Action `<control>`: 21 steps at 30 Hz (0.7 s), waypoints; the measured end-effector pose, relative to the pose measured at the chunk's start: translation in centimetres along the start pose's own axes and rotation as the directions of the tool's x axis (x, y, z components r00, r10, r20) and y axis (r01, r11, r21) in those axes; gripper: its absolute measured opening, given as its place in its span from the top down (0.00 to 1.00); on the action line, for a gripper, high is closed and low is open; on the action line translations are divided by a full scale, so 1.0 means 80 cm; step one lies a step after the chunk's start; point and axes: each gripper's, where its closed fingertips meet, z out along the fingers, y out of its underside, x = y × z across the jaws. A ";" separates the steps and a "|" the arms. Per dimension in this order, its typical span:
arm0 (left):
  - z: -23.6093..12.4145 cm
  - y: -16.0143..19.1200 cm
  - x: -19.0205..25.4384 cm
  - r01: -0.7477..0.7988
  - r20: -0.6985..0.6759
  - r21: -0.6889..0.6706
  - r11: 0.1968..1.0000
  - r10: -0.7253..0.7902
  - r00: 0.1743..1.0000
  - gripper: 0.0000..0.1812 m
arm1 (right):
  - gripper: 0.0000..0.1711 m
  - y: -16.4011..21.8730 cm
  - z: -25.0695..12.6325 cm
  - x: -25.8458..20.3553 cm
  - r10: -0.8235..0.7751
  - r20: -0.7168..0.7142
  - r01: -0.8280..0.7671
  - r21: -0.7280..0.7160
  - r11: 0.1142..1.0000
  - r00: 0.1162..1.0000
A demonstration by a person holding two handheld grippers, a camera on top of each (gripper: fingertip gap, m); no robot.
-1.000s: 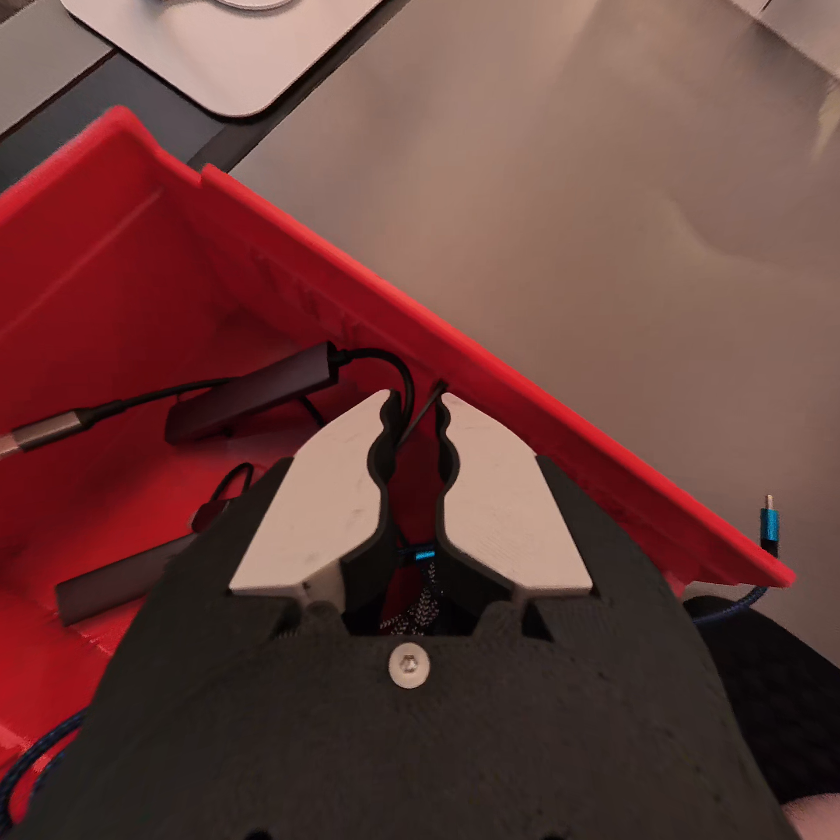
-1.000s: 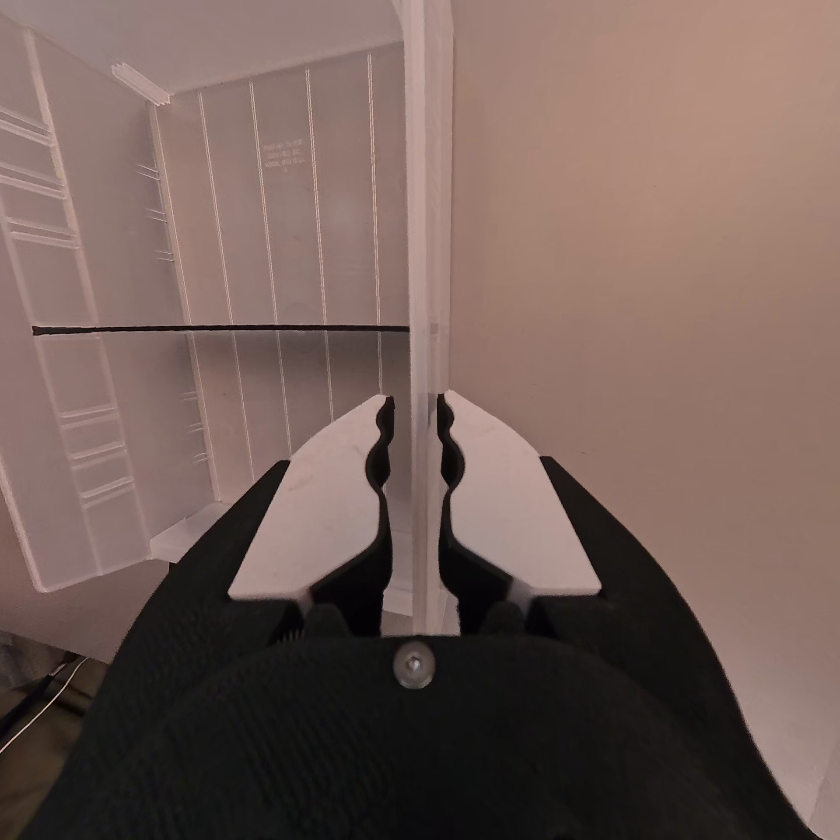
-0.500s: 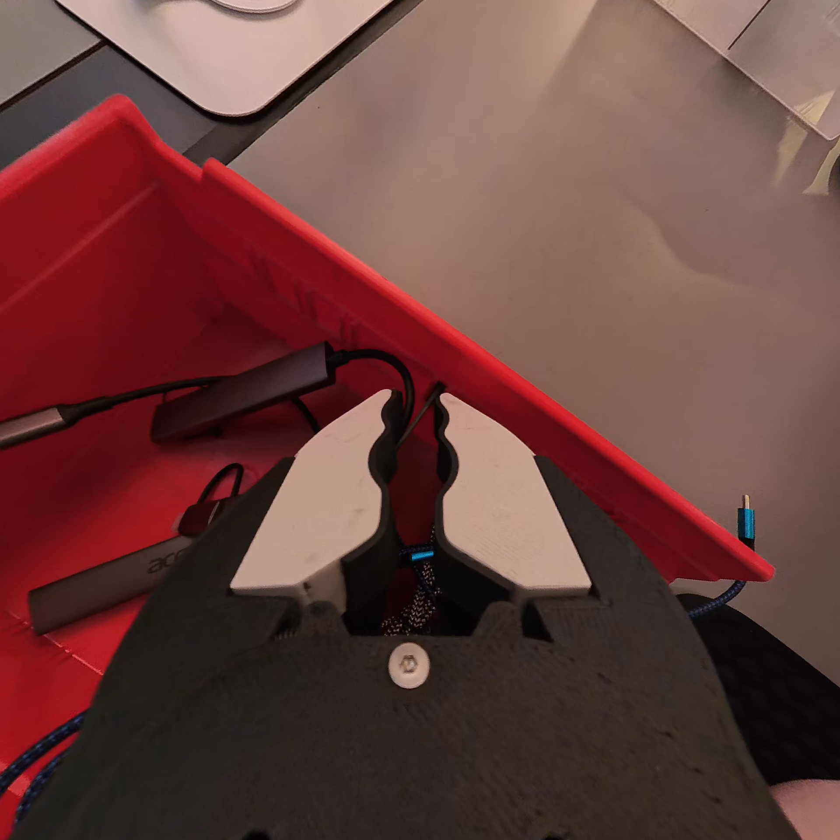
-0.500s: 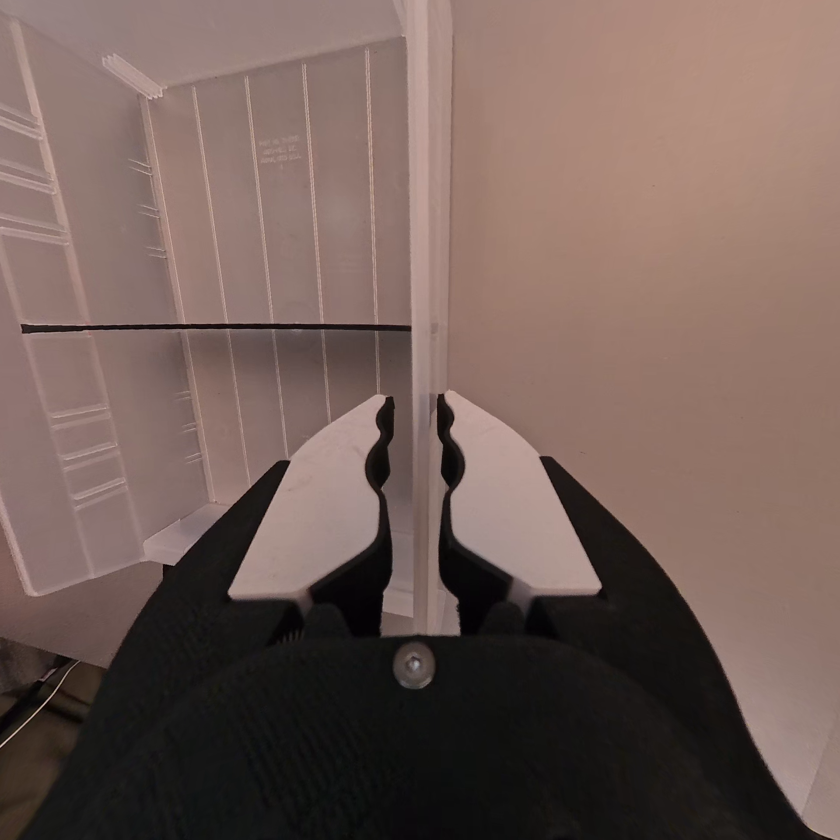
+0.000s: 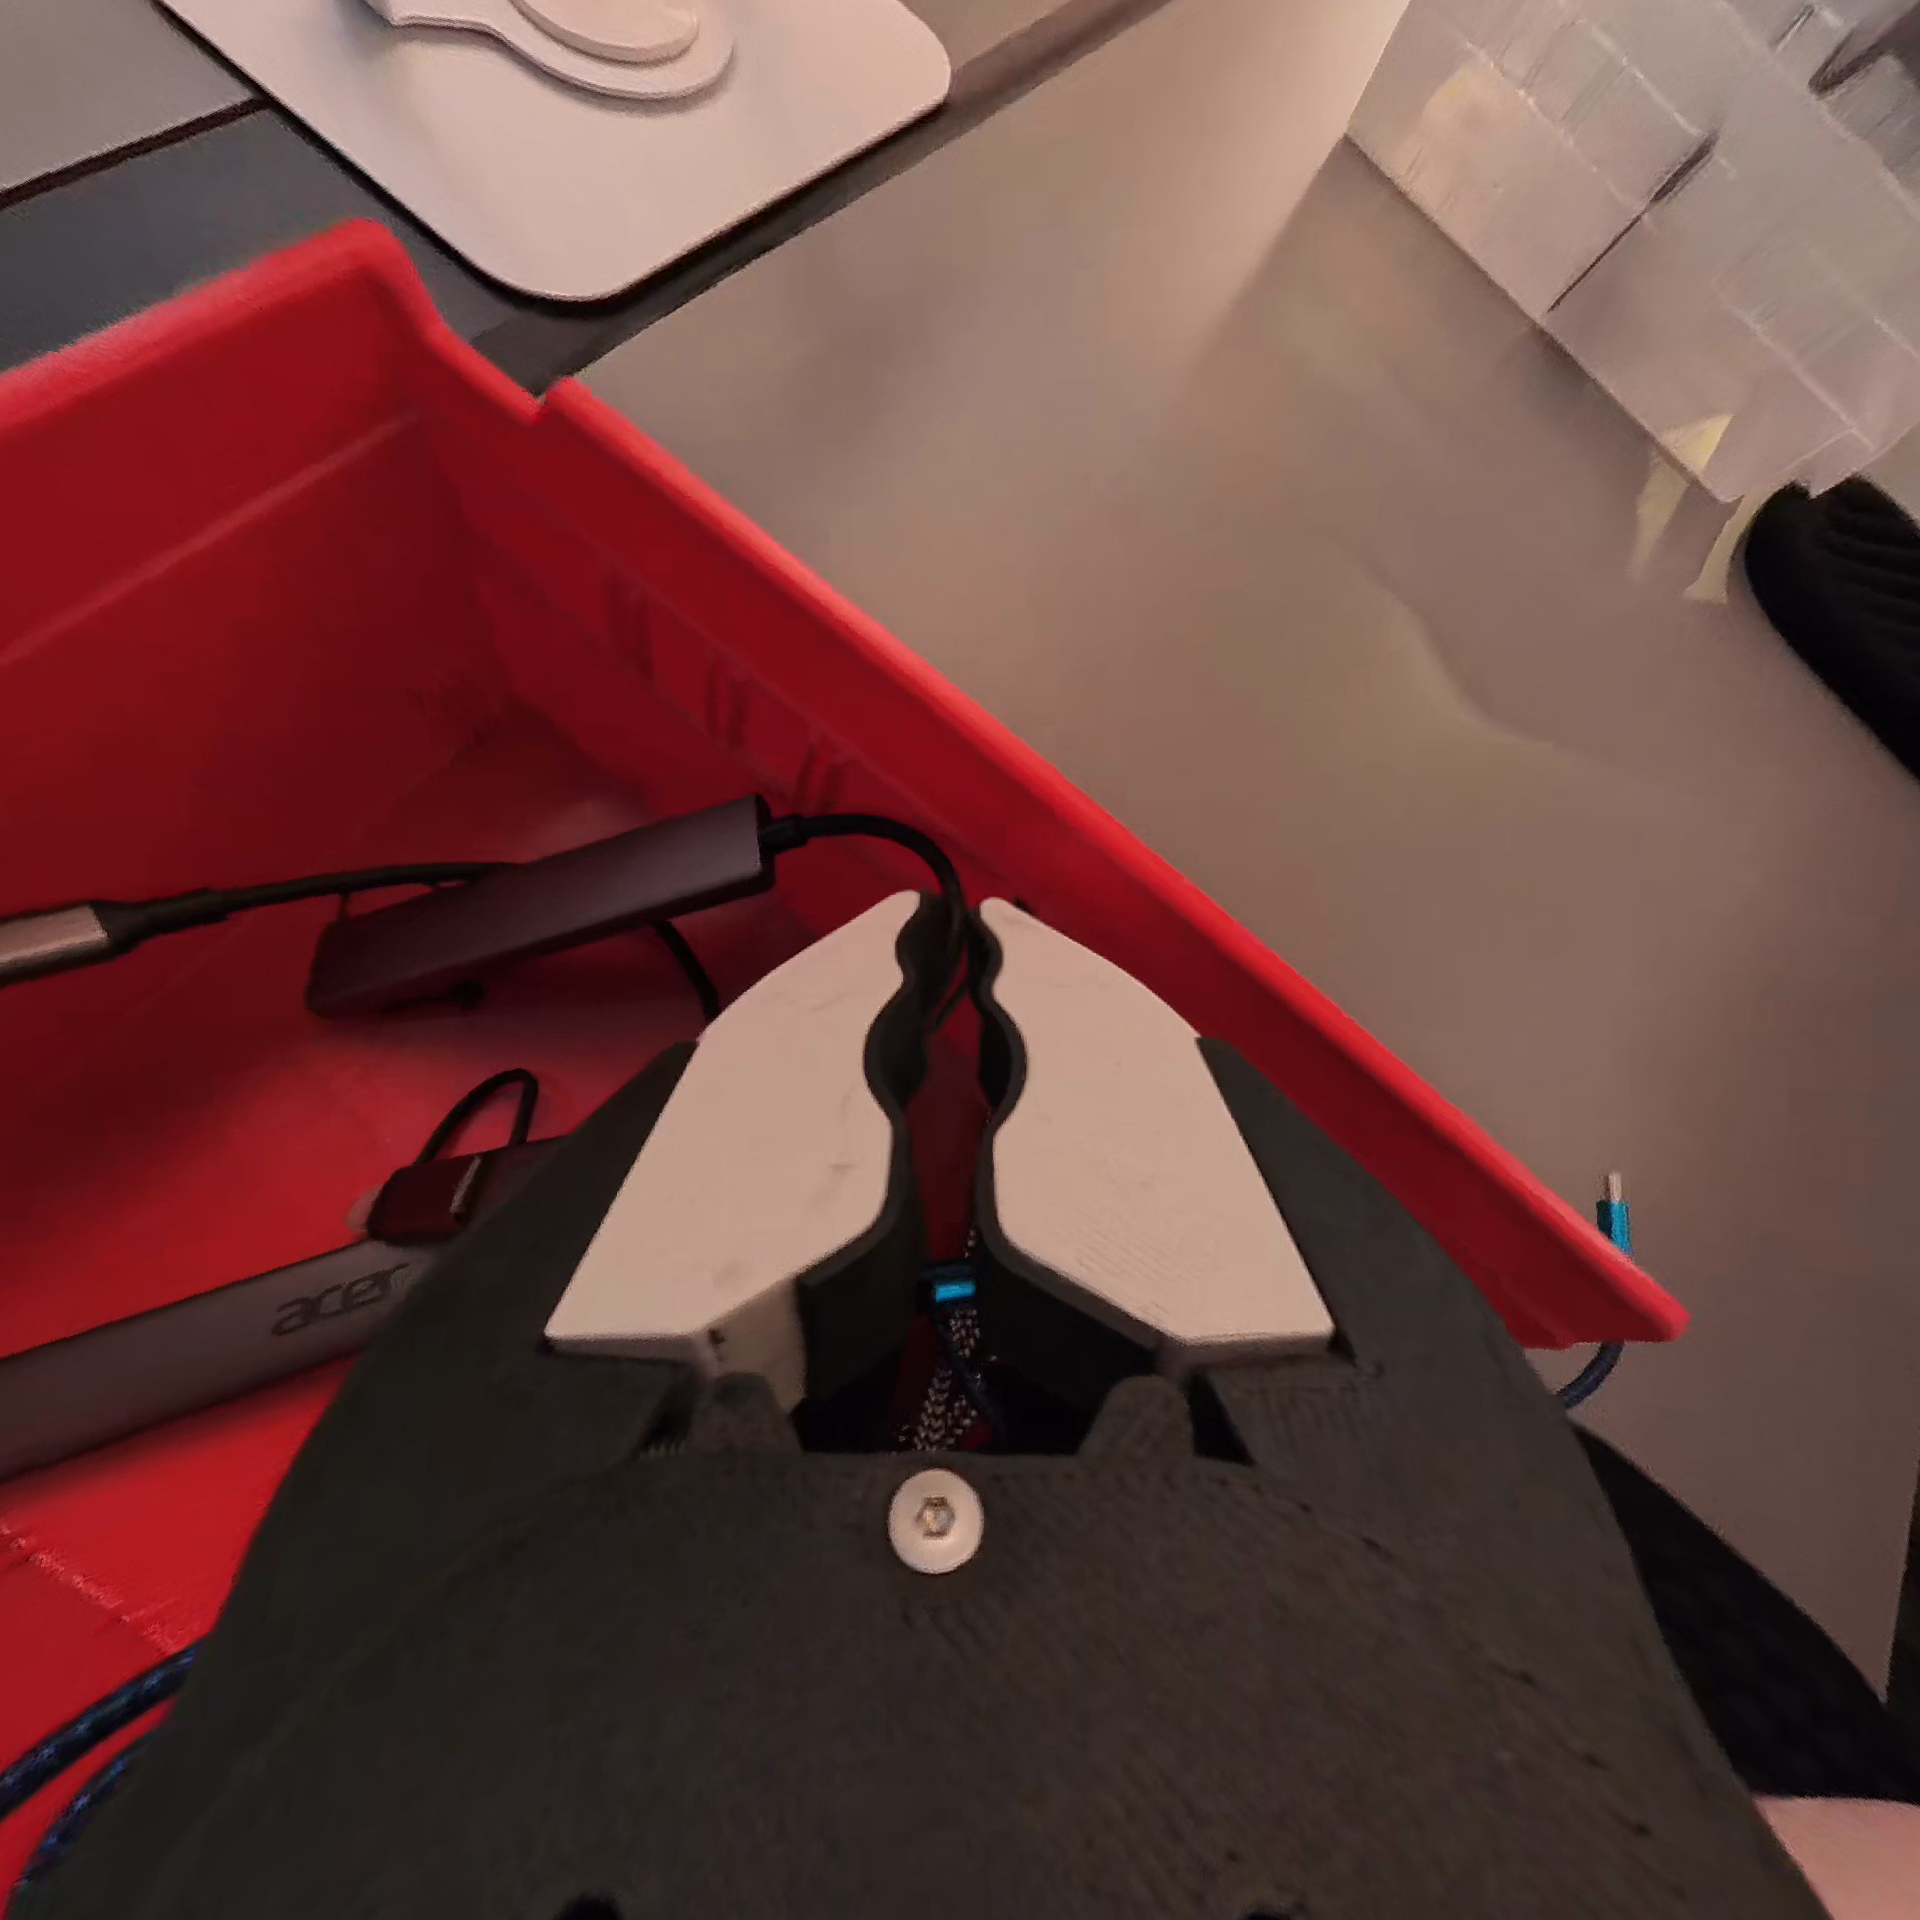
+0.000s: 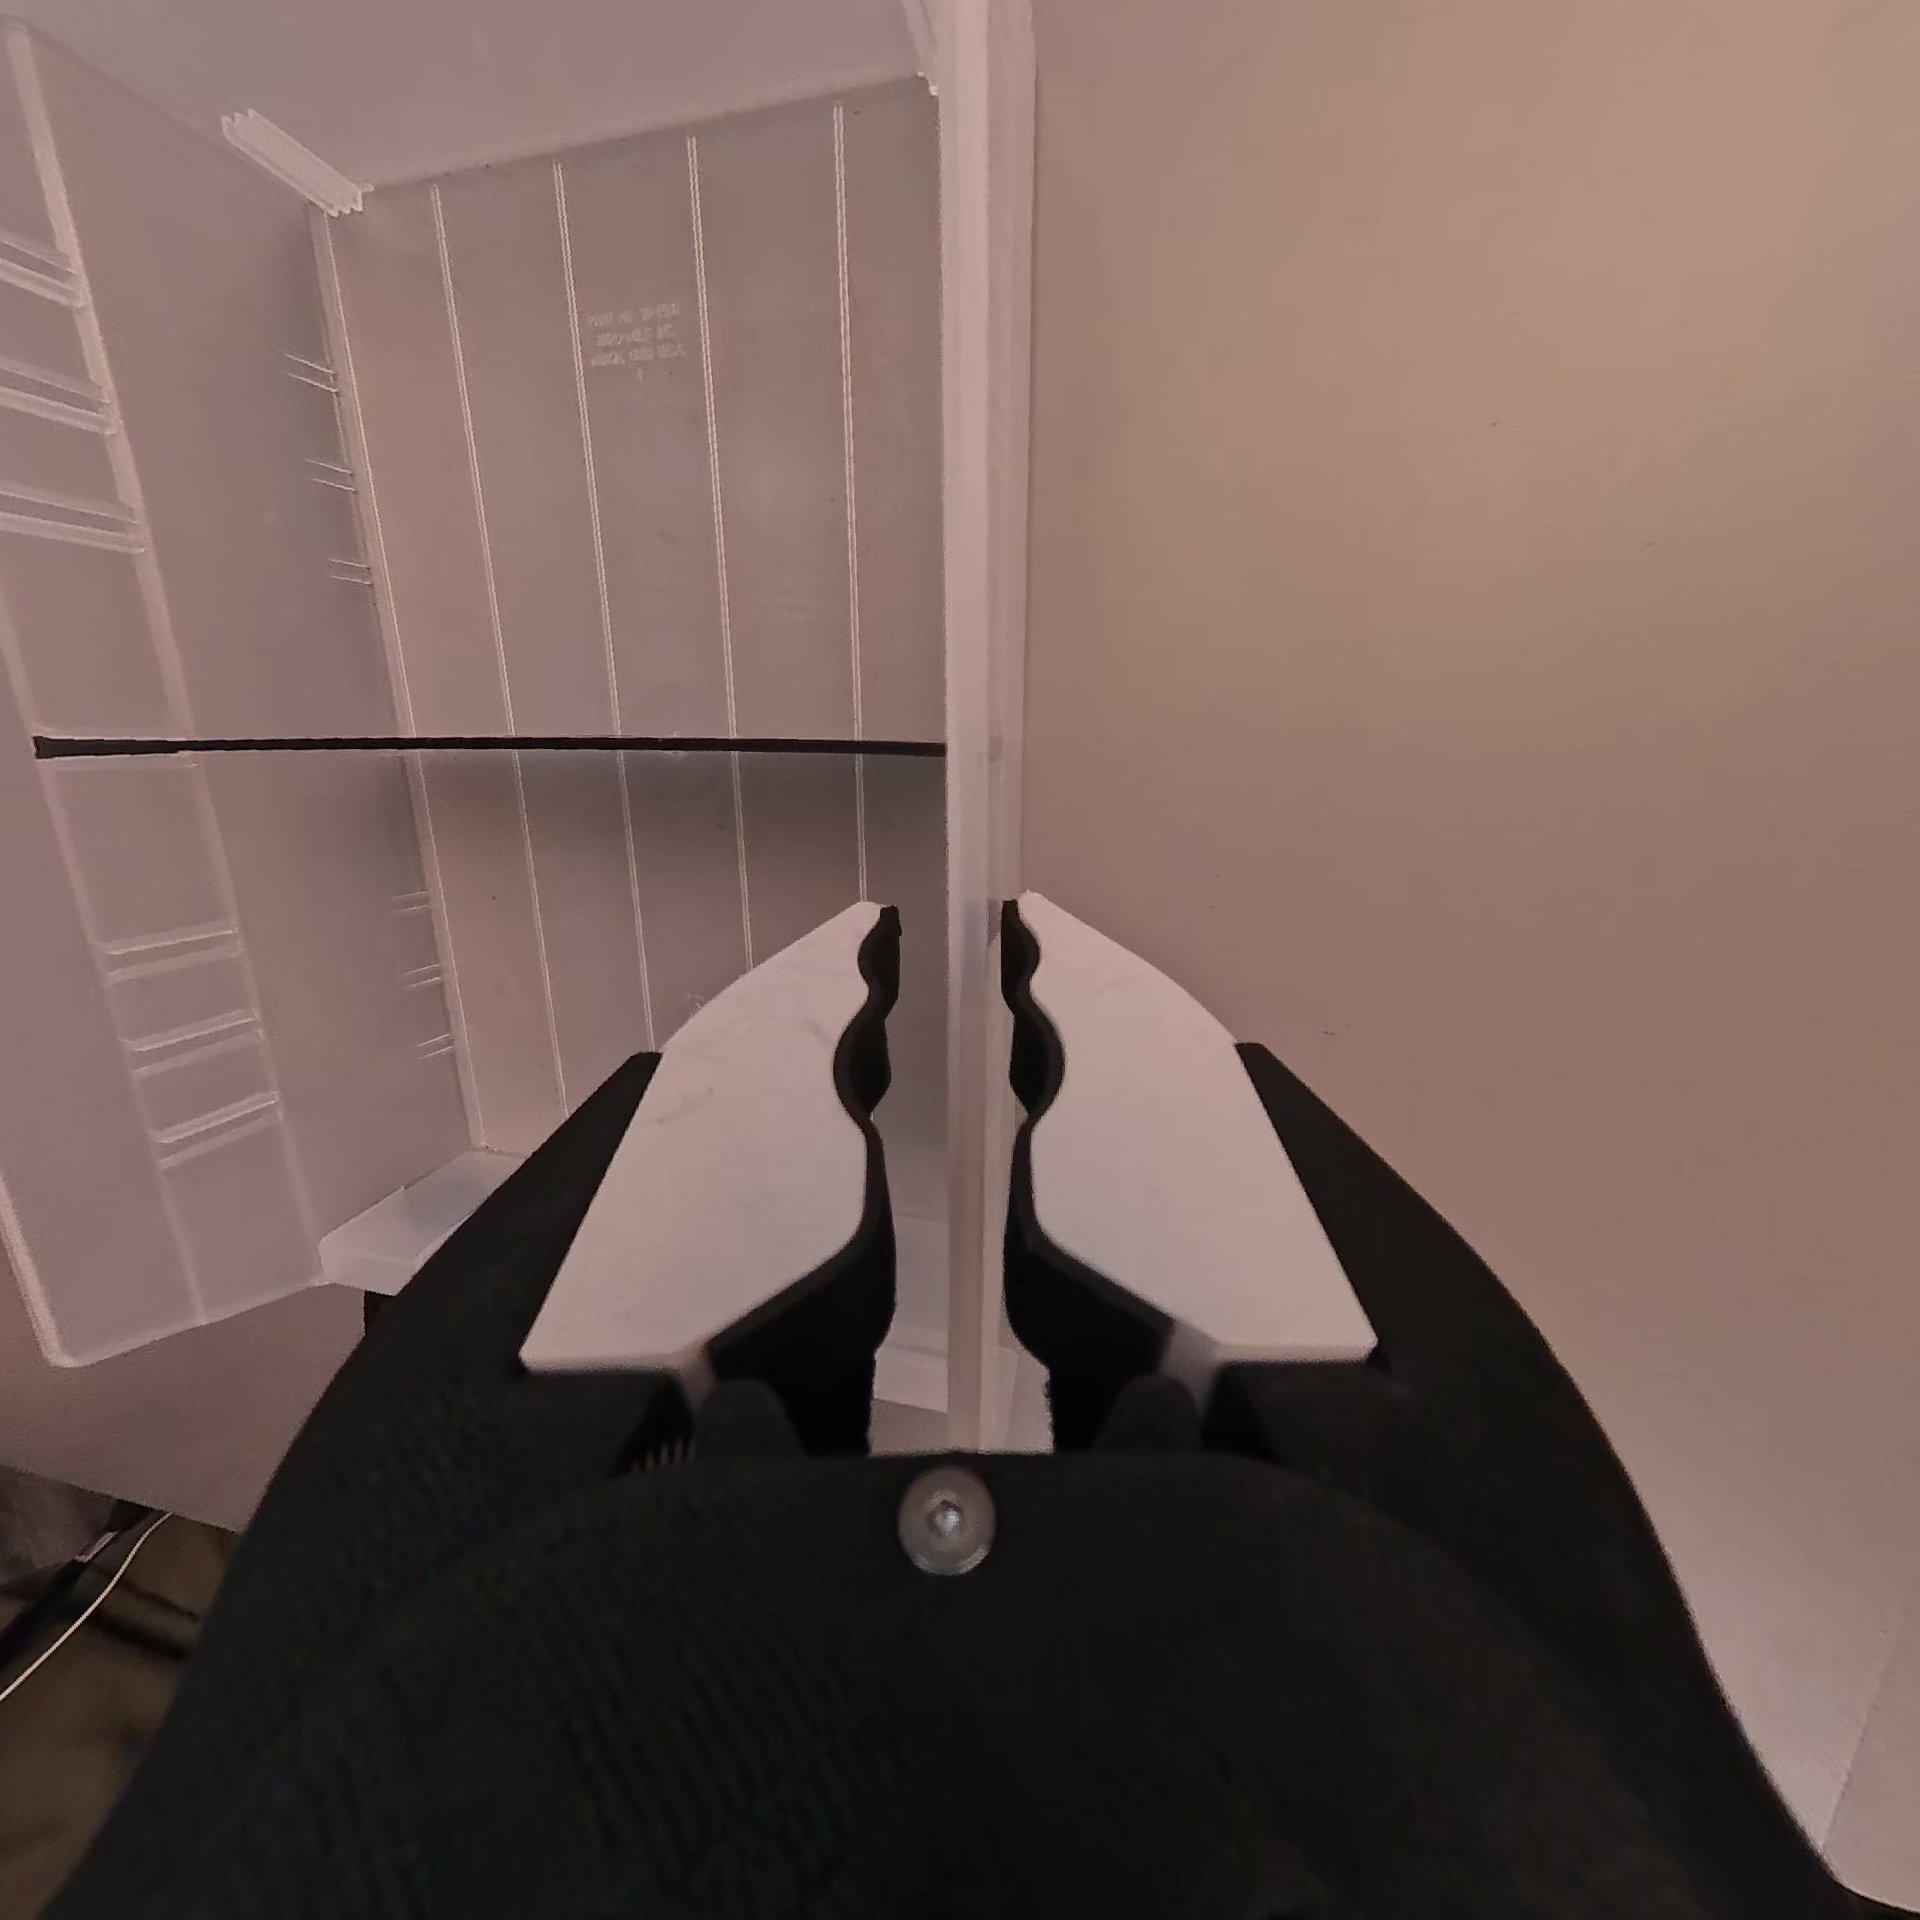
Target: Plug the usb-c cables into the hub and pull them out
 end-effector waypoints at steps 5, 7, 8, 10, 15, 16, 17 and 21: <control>0.000 -0.001 0.002 0.024 -0.027 0.009 1.000 -0.024 0.999 0.98 | 0.88 0.000 0.000 0.000 -0.005 -0.008 0.004 -0.004 1.000 1.000; -0.001 -0.001 0.001 0.012 -0.014 0.003 1.000 -0.012 1.000 0.98 | 0.88 0.001 0.000 0.000 -0.007 -0.012 0.007 -0.005 1.000 1.000; -0.002 -0.004 0.000 0.004 -0.004 0.012 1.000 -0.004 1.000 0.98 | 0.88 0.001 0.000 0.000 -0.008 -0.014 0.008 -0.006 1.000 1.000; -0.007 -0.011 -0.003 0.000 0.014 0.042 0.999 -0.001 1.000 0.98 | 0.88 0.001 0.000 0.000 -0.011 -0.016 0.011 -0.007 1.000 1.000; -0.033 -0.032 -0.009 -0.006 0.073 0.139 0.990 -0.004 0.997 0.98 | 0.88 0.002 0.001 0.000 -0.014 -0.023 0.014 -0.010 1.000 1.000; -0.039 -0.037 -0.010 -0.011 0.091 0.159 0.987 -0.004 0.996 0.98 | 0.88 0.002 0.001 0.000 -0.015 -0.025 0.015 -0.011 1.000 1.000; -0.044 -0.042 -0.010 -0.016 0.105 0.176 0.984 -0.003 0.995 0.98 | 0.88 0.002 0.001 0.000 -0.016 -0.027 0.016 -0.011 1.000 1.000; -0.064 -0.063 -0.001 -0.054 0.154 0.228 0.972 0.019 0.988 0.98 | 0.88 0.002 0.000 0.000 -0.009 -0.031 0.009 -0.011 1.000 0.999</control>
